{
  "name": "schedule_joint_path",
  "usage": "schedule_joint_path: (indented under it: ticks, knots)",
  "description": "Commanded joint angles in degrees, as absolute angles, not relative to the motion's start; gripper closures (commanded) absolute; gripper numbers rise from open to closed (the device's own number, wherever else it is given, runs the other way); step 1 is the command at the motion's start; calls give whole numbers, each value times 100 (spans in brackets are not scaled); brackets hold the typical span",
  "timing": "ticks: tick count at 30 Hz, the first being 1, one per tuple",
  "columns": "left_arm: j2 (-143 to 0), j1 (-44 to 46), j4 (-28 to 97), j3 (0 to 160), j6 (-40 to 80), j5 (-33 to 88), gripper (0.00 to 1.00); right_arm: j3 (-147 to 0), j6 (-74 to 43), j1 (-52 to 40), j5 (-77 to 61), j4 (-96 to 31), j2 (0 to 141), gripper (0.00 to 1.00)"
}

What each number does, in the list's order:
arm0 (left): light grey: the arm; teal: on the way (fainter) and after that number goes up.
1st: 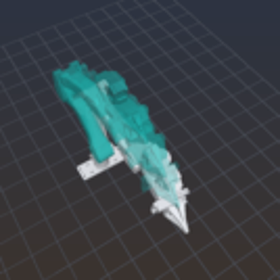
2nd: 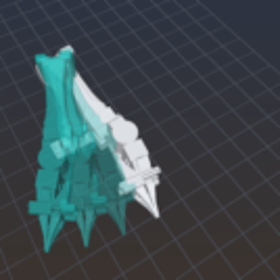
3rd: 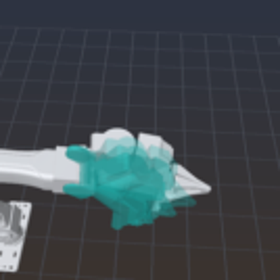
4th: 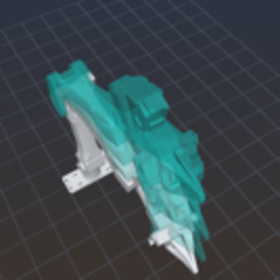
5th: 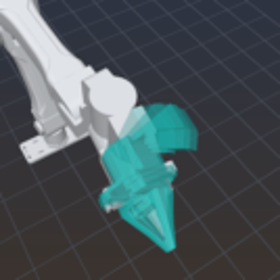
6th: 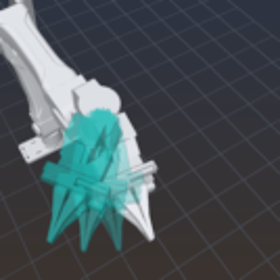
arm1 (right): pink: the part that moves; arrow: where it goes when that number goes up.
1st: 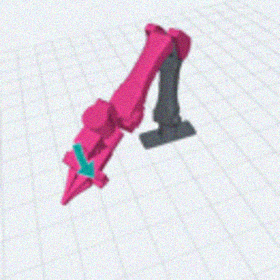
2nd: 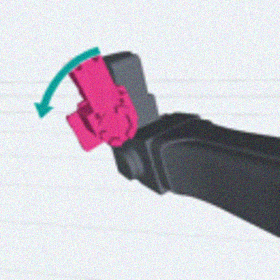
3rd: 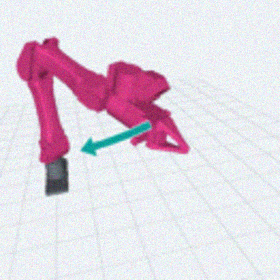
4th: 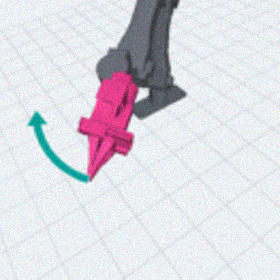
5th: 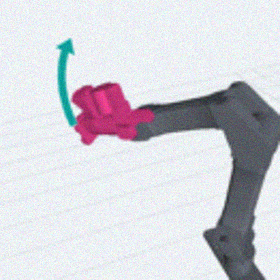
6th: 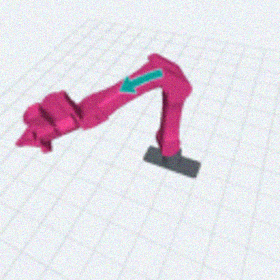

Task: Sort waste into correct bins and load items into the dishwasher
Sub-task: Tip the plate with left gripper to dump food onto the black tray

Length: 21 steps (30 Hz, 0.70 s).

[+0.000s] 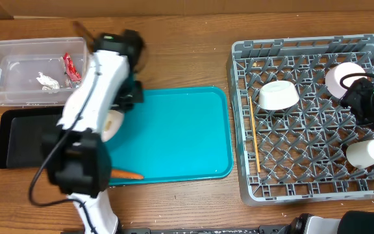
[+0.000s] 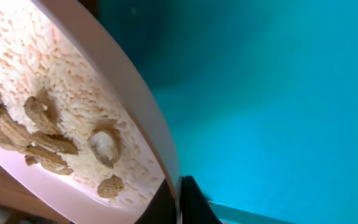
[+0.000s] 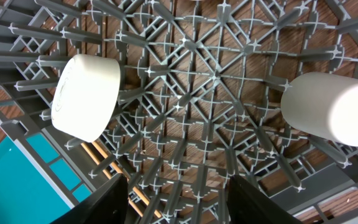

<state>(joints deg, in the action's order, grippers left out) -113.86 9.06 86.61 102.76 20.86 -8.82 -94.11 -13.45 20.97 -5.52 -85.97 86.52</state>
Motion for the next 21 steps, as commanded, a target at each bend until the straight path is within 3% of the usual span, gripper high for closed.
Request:
schedule_joint_path:
  ticks: [1,12,21]
  knots:
    - [-11000,292,8621,10431,1437,-379,96,-9397,-1323,2080,-499,-8560,8624,46]
    - [-10997,-1387,8259,10429,421,808,96,-9397,-1323,2080,-456,-8558,8626,46]
    - [-11000,-2399,8178,10429,-209,2539,96,-9397,-1323,2080,-388,-8558,8626,46]
